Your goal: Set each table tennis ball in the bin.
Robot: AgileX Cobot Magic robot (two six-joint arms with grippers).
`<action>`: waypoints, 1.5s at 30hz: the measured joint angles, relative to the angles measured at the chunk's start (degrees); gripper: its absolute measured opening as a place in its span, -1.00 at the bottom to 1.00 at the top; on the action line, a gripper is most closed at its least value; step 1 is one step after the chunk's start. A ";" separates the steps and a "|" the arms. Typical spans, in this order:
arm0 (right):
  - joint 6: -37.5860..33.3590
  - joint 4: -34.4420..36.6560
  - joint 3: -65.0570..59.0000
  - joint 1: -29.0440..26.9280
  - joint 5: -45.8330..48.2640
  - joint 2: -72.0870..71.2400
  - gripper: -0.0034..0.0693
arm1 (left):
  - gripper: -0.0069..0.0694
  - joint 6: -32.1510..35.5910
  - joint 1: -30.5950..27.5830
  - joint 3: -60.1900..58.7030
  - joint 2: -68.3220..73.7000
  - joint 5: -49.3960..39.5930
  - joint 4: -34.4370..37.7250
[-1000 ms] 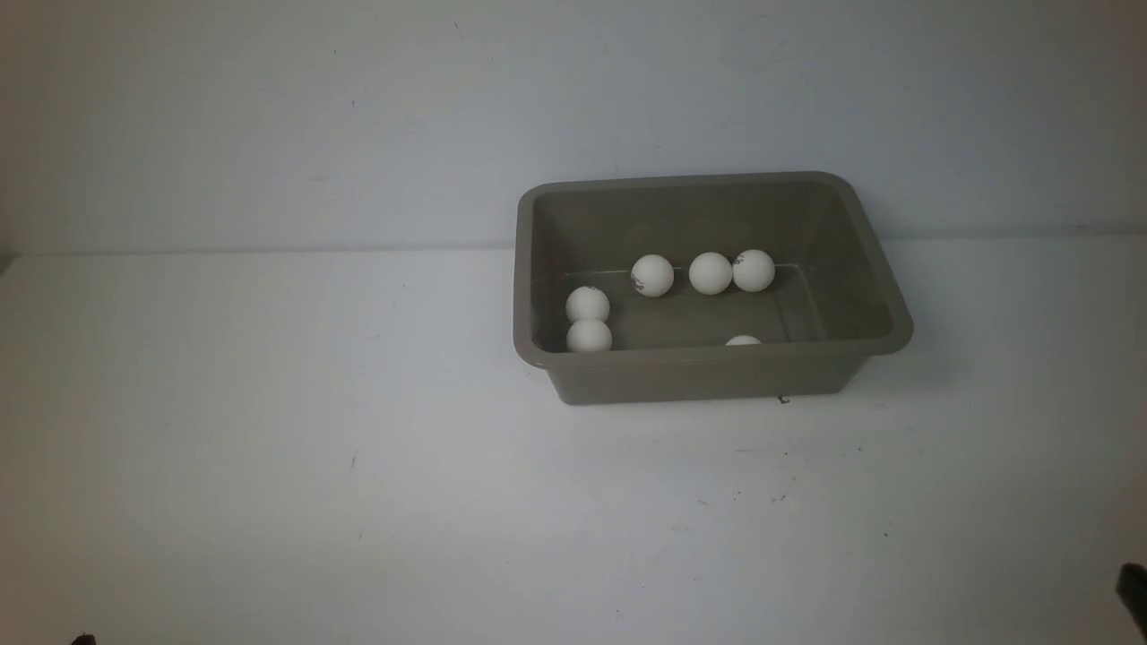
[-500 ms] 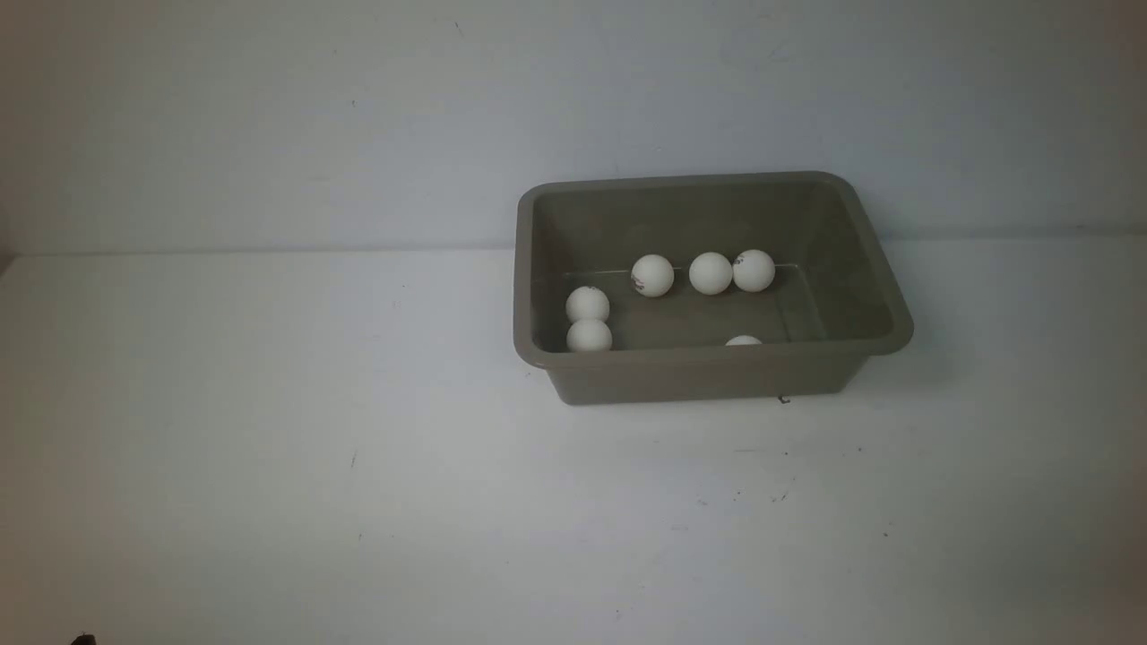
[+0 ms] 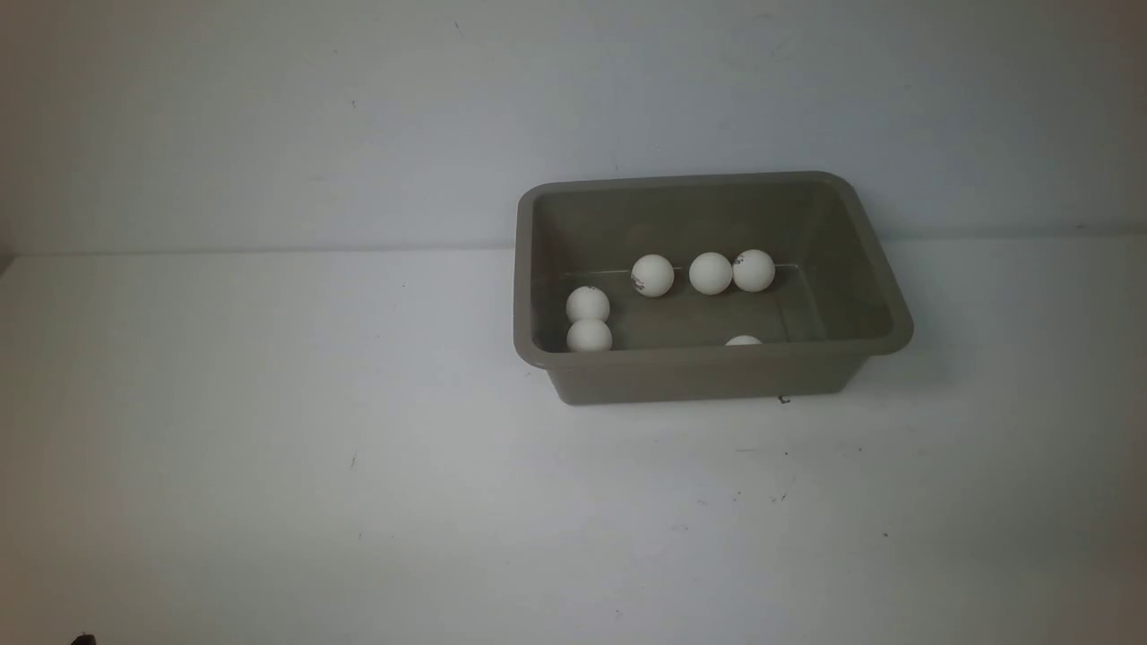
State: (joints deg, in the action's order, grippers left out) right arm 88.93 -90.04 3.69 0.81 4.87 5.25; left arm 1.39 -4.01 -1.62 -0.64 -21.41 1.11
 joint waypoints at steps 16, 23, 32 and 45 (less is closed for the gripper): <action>-2.49 6.80 3.64 0.00 1.76 0.00 -0.24 | 0.61 0.00 0.00 0.00 0.00 0.00 0.00; -21.66 25.54 6.75 0.00 7.82 0.00 -0.24 | 0.61 0.00 0.00 0.00 0.00 0.00 0.00; -28.27 30.87 8.17 0.00 8.17 0.00 -0.24 | 0.61 0.00 0.00 0.00 0.00 -0.02 0.00; -46.91 49.44 8.34 0.00 9.47 -0.11 -0.24 | 0.61 0.00 0.00 0.00 0.00 -0.02 0.00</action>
State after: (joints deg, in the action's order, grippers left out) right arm 42.02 -40.60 12.03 0.81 14.34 5.13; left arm 1.39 -4.01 -1.62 -0.64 -21.42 1.11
